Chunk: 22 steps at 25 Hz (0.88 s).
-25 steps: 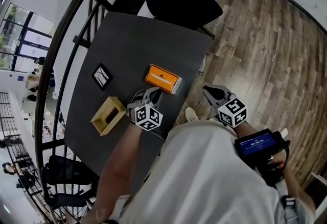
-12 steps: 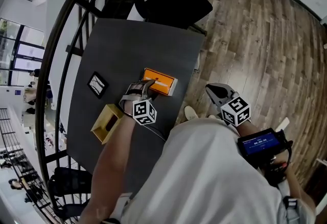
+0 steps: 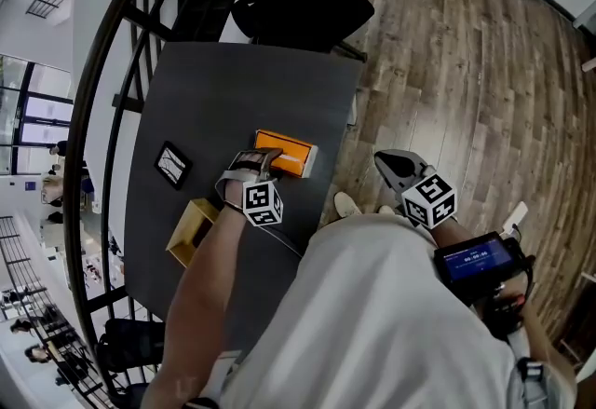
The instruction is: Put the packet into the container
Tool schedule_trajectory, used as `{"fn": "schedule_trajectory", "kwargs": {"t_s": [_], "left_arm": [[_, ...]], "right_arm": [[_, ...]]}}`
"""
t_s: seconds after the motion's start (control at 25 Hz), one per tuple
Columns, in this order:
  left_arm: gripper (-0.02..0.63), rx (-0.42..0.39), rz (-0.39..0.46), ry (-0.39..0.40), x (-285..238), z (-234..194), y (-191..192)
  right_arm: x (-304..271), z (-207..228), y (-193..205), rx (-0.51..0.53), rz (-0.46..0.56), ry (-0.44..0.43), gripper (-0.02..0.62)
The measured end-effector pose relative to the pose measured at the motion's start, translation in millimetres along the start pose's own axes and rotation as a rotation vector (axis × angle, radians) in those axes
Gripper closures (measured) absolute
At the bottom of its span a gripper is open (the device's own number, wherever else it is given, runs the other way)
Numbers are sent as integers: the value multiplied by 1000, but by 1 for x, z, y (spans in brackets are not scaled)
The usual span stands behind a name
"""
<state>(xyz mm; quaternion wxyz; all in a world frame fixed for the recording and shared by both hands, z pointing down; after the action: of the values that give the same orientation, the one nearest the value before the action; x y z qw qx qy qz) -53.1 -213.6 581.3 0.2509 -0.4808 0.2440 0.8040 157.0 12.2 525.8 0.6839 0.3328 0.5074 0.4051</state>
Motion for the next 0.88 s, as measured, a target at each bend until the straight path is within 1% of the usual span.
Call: {"fn": "schedule_trajectory", "kwargs": {"t_s": [0.2, 0.36, 0.56, 0.64, 0.68, 0.88], "left_arm": [[392, 21, 14, 5, 3, 1, -4], [410, 54, 26, 2, 5, 4, -4], [430, 138, 9, -12, 16, 9, 1], [463, 176, 3, -23, 20, 11, -2], [469, 196, 2, -28, 22, 13, -4], [474, 259, -4, -51, 31, 28, -15]], "right_arm": [[3, 2, 1, -1, 4, 4, 588], [1, -1, 1, 6, 3, 1, 588], [-7, -6, -3, 25, 15, -31, 588], [-6, -6, -4, 30, 13, -46, 588], [-4, -5, -4, 32, 11, -52, 588], [2, -8, -2, 43, 8, -80, 588]]}}
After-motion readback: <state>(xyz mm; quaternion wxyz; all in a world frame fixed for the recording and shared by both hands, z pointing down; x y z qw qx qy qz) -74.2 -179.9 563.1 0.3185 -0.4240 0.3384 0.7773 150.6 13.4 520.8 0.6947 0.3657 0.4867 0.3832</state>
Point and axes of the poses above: the fingertips, and each gripper's own axes: x backward along the fingers, z to its right, y out of its underside, the point moved 9 cm from there along x, backward along the fingers, and after that the axes turned 6 degrees about x, right-handed, at the moved point
